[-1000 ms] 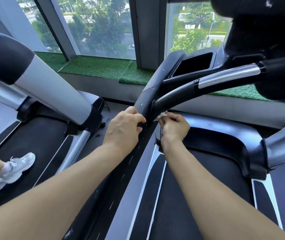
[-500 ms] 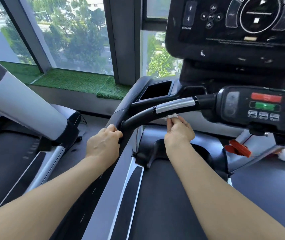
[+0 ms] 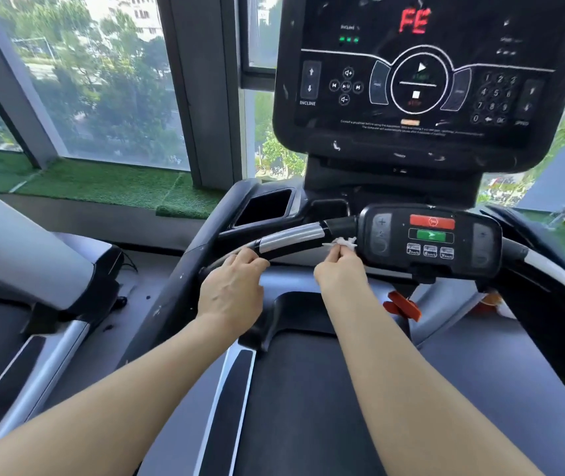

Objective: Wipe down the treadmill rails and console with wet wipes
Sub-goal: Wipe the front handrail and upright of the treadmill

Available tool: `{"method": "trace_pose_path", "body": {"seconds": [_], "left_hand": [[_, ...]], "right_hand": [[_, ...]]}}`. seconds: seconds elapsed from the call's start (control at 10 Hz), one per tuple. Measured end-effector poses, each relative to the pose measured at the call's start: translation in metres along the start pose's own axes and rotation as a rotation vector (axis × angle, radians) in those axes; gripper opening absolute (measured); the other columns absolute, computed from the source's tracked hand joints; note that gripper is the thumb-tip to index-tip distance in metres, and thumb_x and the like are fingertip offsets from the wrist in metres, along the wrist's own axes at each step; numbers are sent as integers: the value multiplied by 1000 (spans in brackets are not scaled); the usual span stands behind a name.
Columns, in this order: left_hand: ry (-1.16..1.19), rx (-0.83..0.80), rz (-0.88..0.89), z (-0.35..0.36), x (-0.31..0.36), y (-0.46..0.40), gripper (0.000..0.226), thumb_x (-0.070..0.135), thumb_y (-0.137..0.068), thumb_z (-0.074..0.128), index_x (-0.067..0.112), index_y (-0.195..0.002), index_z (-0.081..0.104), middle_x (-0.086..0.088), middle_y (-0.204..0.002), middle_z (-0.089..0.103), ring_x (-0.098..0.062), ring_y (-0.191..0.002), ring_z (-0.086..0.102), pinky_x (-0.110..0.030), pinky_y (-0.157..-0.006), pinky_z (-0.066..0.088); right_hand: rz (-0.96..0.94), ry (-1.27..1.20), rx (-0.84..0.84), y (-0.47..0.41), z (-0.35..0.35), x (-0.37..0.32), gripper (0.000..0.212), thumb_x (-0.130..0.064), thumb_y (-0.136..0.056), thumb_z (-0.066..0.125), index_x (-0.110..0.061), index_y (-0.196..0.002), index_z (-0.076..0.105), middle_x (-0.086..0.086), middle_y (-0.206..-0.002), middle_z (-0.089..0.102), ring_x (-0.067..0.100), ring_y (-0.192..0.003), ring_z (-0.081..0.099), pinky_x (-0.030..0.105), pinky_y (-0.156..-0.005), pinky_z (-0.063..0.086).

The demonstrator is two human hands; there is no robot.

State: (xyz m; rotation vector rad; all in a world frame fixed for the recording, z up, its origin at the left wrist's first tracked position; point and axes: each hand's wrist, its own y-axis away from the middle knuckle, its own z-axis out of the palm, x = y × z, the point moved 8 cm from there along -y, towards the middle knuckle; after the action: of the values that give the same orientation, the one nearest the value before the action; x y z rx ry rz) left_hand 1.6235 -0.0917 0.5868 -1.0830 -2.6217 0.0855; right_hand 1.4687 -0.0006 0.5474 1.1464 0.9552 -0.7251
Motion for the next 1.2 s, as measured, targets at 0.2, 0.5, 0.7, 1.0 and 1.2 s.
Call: {"method": "trace_pose_path", "body": {"seconds": [0.2, 0.5, 0.7, 1.0, 1.2], "left_hand": [[31, 2, -25, -1, -17, 3, 41, 19, -93, 51, 26, -134, 49, 10, -132, 43, -14, -124, 41, -29, -91, 41], [50, -18, -58, 5, -28, -1, 43, 19, -92, 53, 26, -134, 49, 9, -133, 43, -16, -122, 42, -31, -93, 41], [51, -37, -104, 7, -39, 4, 39, 20, -93, 53, 26, -132, 51, 8, -132, 45, -18, -121, 43, -32, -91, 40], [46, -9, -178, 6, -78, 24, 42, 18, -92, 54, 26, -133, 50, 7, -131, 46, -18, -116, 46, -33, -90, 45], [52, -13, -240, 10, -107, 38, 42, 21, -93, 54, 26, -134, 50, 7, -133, 46, -18, -117, 47, -32, -93, 46]], "right_hand": [[2, -404, -26, 4, -1, 10, 20, -15, -96, 43, -6, -108, 56, 11, -93, 56, 8, -67, 51, 6, -62, 44], [8, -326, 241, 18, -21, 11, 20, -2, -84, 65, -19, -75, 60, 3, -78, 65, 14, -66, 60, 16, -56, 47], [-280, 163, -71, 34, 42, -10, 26, -8, -79, 74, -24, -64, 60, -1, -75, 66, 15, -74, 61, 25, -67, 47], [-861, 741, -56, 47, 70, -15, 17, -22, -96, 51, -15, -101, 66, 5, -99, 57, 14, -73, 45, 26, -63, 34], [-1158, 952, -149, 60, 110, 11, 12, -10, -89, 57, -6, -84, 67, 13, -81, 54, 27, -59, 46, 30, -49, 34]]}}
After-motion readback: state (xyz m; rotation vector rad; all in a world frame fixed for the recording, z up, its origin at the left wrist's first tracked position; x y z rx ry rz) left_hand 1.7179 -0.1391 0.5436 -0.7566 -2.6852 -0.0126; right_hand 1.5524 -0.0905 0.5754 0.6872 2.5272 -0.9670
